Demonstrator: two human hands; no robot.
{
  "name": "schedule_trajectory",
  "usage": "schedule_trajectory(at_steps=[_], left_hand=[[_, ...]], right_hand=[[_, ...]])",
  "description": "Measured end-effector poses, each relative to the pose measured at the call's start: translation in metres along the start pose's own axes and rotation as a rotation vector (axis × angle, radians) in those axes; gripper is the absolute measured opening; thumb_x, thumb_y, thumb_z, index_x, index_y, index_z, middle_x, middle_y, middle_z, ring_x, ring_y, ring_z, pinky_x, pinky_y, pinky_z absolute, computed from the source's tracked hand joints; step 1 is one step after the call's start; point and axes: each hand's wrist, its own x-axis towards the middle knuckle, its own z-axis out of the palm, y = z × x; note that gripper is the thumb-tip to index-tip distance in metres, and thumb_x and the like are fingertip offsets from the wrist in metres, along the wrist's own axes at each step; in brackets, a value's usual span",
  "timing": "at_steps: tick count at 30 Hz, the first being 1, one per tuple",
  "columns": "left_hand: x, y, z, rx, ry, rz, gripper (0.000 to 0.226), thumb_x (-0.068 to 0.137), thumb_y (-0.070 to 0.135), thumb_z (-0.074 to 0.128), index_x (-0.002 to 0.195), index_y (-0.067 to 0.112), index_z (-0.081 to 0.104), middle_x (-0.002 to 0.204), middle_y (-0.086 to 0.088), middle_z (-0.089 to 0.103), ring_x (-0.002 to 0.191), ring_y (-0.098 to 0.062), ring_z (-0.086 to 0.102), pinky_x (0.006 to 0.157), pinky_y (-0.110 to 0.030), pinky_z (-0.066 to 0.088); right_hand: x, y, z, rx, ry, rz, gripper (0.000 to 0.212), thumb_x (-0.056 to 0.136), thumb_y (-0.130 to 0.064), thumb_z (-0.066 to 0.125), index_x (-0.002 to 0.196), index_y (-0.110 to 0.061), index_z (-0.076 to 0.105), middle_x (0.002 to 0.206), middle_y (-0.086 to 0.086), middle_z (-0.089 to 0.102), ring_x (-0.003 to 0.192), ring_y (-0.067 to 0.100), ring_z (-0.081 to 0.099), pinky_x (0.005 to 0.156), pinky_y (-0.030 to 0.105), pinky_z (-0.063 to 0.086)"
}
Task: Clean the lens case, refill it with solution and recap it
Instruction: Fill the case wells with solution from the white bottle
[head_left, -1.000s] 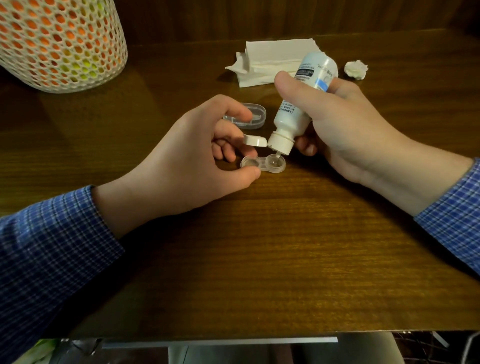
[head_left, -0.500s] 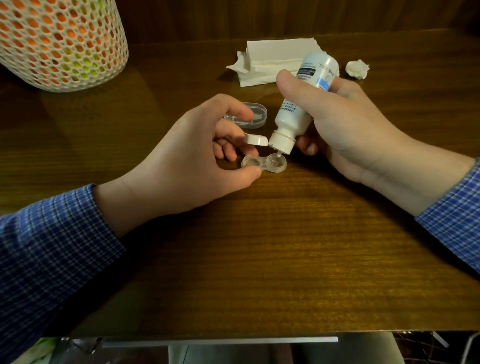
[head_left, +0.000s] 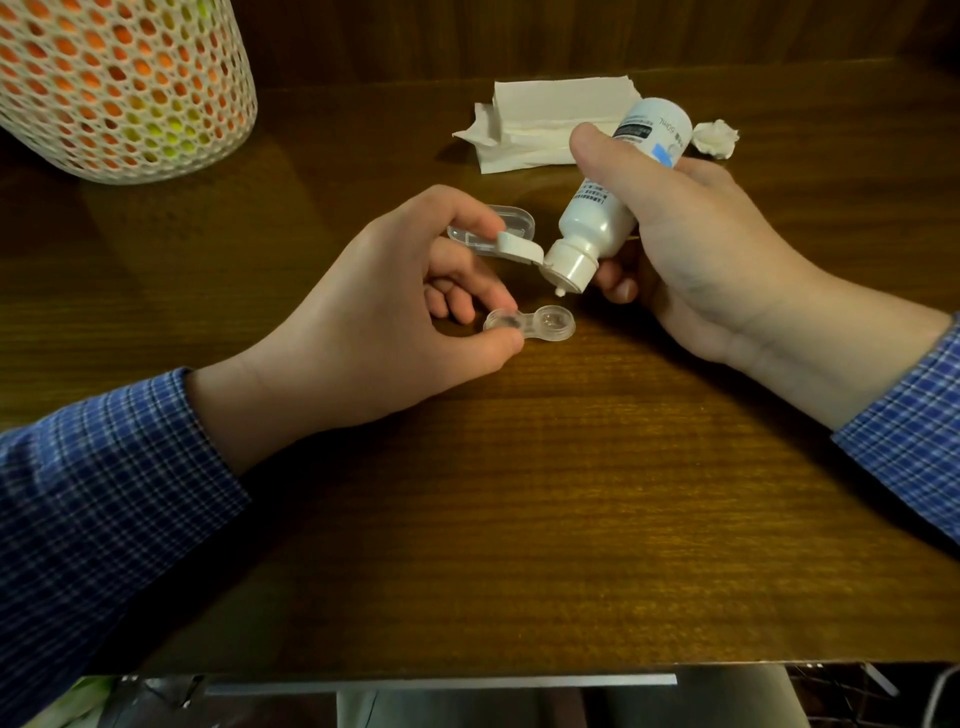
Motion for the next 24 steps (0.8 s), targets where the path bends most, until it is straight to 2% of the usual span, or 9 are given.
schedule_trajectory(at_steps=[9,24], left_hand=[[-0.0009,-0.001,0.0002,0.009,-0.008,0.013,0.068,0.075,0.033,0.085,0.133,0.017,0.054,0.096,0.009,0.075,0.084,-0.008,0.07,0.075,-0.024,0.058],[-0.0004,-0.0017,0.0007,0.029,-0.004,0.014,0.07,0.074,0.033,0.086,0.134,0.017,0.054,0.096,0.008,0.074,0.083,-0.008,0.07,0.076,-0.025,0.059]], right_hand=[[-0.0021,0.0037,0.0021,-0.075,-0.02,-0.036,0.027,0.09,-0.053,0.071,0.1,-0.029,0.061,0.063,-0.012,0.07,0.05,0.006,0.057,0.043,0.018,0.043],[-0.0013,0.0034,0.0008,-0.085,-0.036,-0.033,0.03,0.09,-0.052,0.071,0.102,-0.027,0.062,0.061,-0.012,0.07,0.049,0.005,0.057,0.041,0.018,0.042]])
